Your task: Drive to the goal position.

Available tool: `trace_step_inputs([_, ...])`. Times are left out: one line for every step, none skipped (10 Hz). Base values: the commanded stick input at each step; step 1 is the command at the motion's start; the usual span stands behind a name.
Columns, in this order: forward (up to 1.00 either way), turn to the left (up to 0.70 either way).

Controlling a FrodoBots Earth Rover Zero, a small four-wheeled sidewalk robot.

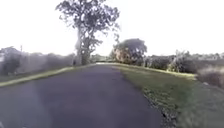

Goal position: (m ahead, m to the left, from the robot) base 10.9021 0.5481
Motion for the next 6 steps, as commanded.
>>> trace_step_inputs([1.00, 0.00])
trace_step_inputs([1.00, 0.00])
trace_step_inputs([1.00, 0.00])
trace_step_inputs([1.00, 0.00])
trace_step_inputs([1.00, 0.00])
trace_step_inputs([1.00, 0.00])
